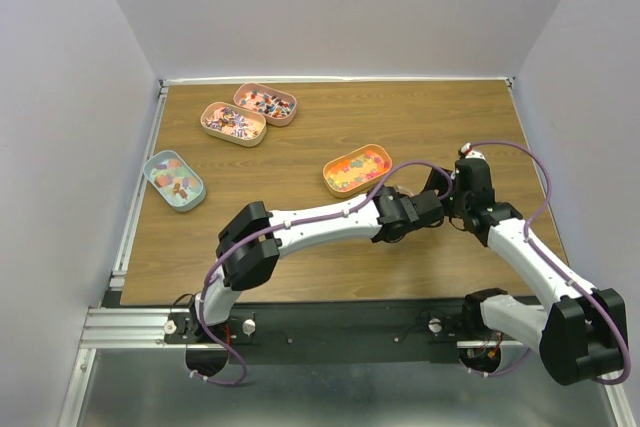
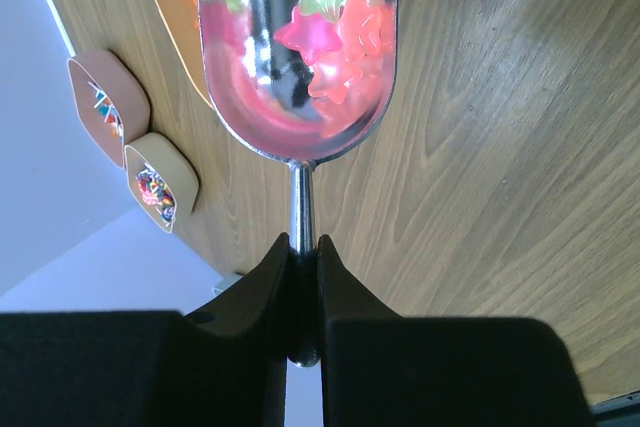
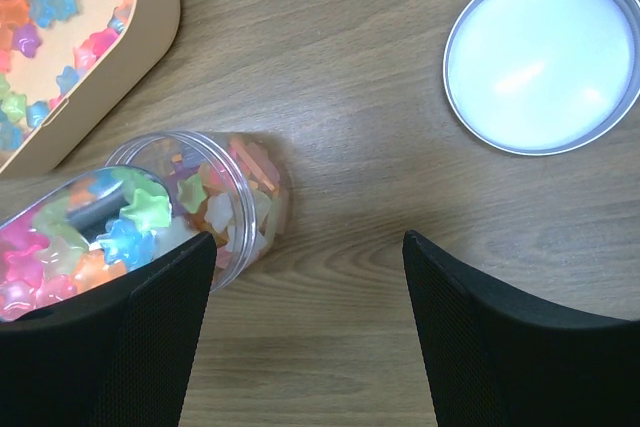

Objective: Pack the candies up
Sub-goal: Place the fake candies in the packing bottle.

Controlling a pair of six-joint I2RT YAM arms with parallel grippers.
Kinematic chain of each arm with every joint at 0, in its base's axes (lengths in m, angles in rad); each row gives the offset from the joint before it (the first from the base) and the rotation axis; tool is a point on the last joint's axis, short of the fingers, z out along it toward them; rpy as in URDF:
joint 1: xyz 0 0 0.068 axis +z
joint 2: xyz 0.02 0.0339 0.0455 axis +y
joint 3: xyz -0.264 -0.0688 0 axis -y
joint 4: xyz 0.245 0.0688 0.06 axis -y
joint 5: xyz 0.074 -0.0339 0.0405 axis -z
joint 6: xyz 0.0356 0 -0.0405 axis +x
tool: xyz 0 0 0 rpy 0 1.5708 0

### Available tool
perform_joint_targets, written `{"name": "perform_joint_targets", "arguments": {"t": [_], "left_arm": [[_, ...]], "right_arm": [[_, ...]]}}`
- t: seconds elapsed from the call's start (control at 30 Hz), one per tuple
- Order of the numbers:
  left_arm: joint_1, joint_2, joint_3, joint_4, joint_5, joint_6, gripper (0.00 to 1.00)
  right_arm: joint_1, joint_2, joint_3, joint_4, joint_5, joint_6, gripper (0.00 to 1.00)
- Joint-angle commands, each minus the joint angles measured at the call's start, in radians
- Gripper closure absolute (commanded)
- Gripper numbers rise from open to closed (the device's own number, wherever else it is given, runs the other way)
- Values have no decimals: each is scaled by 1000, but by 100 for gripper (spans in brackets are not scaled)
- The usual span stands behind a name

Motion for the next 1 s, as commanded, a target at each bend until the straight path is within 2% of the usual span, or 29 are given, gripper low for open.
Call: {"name": "perform_joint_targets", "arguments": {"t": [0.0, 0.53, 0.97], "left_arm": [[-11, 23, 18, 1, -37, 14, 100], [-36, 7, -17, 4, -94, 45, 100], [-47, 7, -31, -4, -149, 42, 100]], "right_arm": [[-6, -15, -10, 20, -20, 9, 18], [-6, -18, -10, 31, -45, 11, 18], [-13, -31, -32, 25, 50, 32, 18]]}}
